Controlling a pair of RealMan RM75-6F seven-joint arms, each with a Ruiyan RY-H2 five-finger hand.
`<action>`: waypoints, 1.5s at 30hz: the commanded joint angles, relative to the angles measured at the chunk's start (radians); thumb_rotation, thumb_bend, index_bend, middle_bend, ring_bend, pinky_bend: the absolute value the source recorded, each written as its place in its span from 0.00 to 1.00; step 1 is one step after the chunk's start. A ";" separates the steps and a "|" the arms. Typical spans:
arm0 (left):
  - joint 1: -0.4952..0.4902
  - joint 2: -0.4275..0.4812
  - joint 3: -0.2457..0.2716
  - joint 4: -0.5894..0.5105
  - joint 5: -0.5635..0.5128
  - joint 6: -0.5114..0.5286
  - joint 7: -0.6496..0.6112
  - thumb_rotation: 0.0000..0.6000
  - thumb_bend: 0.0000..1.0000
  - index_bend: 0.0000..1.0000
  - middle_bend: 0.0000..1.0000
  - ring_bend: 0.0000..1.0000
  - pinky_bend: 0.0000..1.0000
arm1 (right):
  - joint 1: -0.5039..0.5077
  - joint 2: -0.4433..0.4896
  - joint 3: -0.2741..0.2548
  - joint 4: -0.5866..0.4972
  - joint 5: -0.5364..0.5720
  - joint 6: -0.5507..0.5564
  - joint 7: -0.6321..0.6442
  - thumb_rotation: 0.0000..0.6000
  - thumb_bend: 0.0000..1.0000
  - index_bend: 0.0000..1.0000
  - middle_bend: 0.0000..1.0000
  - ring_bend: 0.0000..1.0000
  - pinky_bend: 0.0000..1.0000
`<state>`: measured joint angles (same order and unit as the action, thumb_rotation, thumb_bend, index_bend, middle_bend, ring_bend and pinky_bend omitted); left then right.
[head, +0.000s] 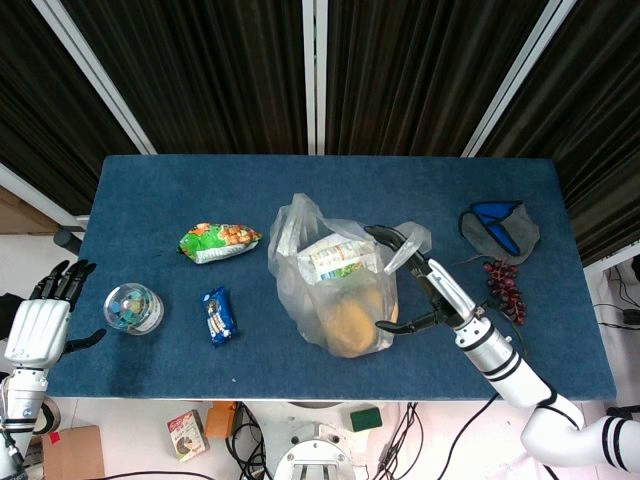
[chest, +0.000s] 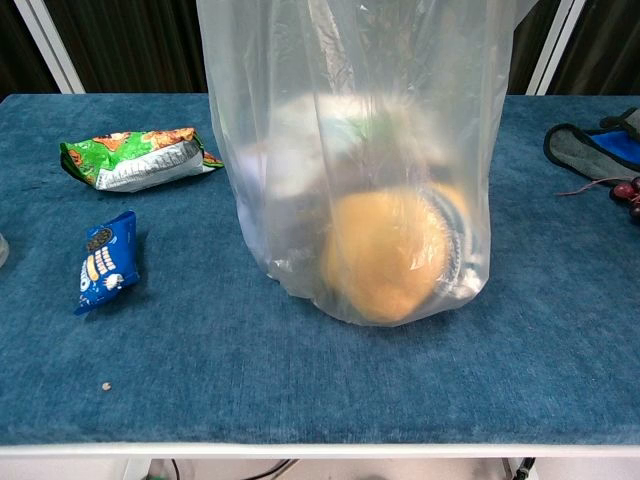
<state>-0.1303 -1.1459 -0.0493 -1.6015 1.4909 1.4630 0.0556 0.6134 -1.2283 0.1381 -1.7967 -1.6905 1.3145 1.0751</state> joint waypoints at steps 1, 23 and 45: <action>0.001 0.002 0.000 0.000 0.000 0.001 -0.001 1.00 0.00 0.10 0.10 0.05 0.19 | -0.007 -0.013 -0.001 0.001 -0.001 0.018 -0.022 1.00 0.13 0.00 0.04 0.00 0.00; 0.001 0.010 -0.036 -0.004 0.044 0.084 -0.011 1.00 0.00 0.07 0.10 0.05 0.19 | -0.007 -0.026 -0.016 0.014 -0.015 0.049 0.024 1.00 0.15 0.00 0.05 0.00 0.00; -0.297 0.052 -0.312 -0.214 0.066 -0.002 0.046 0.65 0.00 0.07 0.19 0.10 0.22 | 0.014 -0.039 -0.005 -0.018 0.005 0.038 0.026 1.00 0.20 0.00 0.05 0.00 0.00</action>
<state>-0.3941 -1.0893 -0.3371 -1.7991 1.5604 1.4911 0.0870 0.6269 -1.2668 0.1330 -1.8154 -1.6854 1.3533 1.1014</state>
